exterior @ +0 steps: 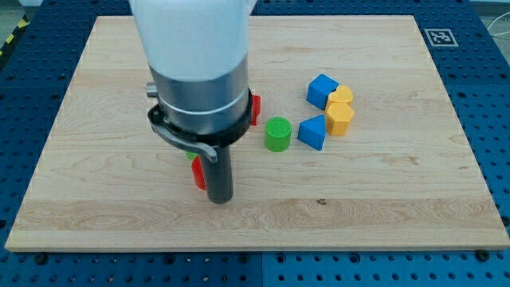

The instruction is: Move the red circle to the center

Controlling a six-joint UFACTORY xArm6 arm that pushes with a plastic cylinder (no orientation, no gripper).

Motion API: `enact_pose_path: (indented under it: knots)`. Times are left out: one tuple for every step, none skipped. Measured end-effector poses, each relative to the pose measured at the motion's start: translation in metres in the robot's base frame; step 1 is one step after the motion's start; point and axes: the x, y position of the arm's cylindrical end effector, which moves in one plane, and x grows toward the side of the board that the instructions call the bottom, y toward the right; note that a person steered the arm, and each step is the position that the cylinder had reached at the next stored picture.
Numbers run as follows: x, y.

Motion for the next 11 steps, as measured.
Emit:
enact_pose_path:
  knots:
    - [-0.003, -0.002]
    - [0.012, -0.010]
    - [0.017, -0.027]
    - [0.008, -0.030]
    - [-0.022, -0.024]
    - [-0.050, -0.010]
    - [-0.067, -0.008]
    - [-0.065, -0.008]
    - [-0.058, -0.018]
    - [-0.077, -0.021]
    - [-0.110, -0.006]
